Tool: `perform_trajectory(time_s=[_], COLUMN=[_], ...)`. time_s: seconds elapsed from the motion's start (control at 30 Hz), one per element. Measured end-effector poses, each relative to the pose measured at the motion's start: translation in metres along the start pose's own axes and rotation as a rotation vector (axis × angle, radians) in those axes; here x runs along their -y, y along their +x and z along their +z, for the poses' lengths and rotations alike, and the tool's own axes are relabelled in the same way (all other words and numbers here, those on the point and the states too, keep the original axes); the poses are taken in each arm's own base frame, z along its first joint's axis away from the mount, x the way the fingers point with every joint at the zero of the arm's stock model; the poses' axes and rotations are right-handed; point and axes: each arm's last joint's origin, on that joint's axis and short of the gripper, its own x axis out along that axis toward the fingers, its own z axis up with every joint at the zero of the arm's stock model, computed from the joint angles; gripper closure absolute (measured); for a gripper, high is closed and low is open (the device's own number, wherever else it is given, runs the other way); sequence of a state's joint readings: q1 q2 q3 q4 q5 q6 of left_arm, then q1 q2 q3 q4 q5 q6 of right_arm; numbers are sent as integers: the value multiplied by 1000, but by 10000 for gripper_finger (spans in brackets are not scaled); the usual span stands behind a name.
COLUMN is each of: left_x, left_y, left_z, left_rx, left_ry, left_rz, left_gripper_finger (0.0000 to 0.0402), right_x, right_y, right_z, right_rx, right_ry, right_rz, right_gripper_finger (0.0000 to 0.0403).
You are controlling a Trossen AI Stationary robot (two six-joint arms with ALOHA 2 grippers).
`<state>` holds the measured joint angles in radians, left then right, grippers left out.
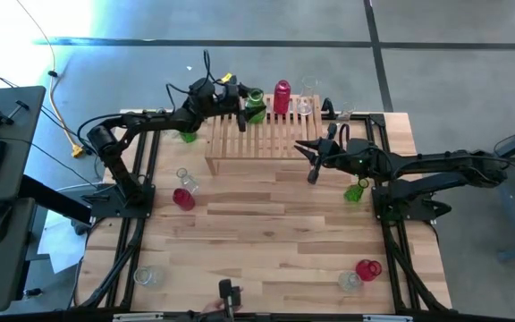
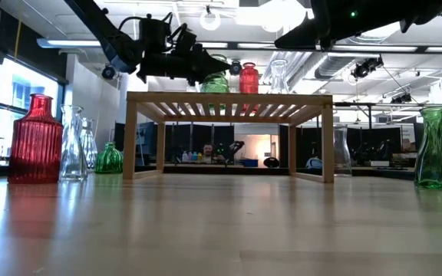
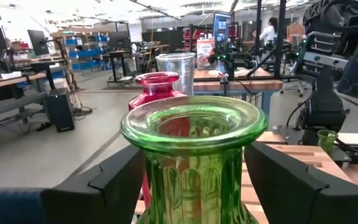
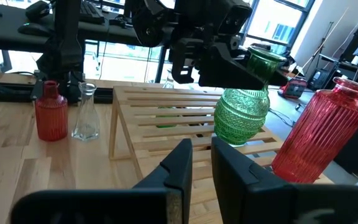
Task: Sort vases onto shelf
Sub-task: Put the green vase on the shelf
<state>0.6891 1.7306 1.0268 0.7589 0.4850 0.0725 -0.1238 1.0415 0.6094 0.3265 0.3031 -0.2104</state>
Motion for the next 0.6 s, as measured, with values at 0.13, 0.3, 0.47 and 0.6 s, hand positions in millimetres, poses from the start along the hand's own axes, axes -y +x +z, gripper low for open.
perform_trajectory(time_s=[0.13,0.3,0.47,0.6], left_x=[-4,-8,-8,-4], left_y=[0,-4,-12,-17], left_z=[3,3,12,19], left_rx=[2,-25,-63,-99], left_ry=[2,-7,10,25], left_rz=[5,13,17,11], left_gripper_finger=[140,140,140,140], right_x=[0,0,0,-1], right_y=[0,0,0,0], right_z=[0,0,0,0], right_rx=[0,0,1,4], right_ry=[0,0,0,-1], right_rz=[0,0,9,23], right_gripper_finger=[361,361,361,361])
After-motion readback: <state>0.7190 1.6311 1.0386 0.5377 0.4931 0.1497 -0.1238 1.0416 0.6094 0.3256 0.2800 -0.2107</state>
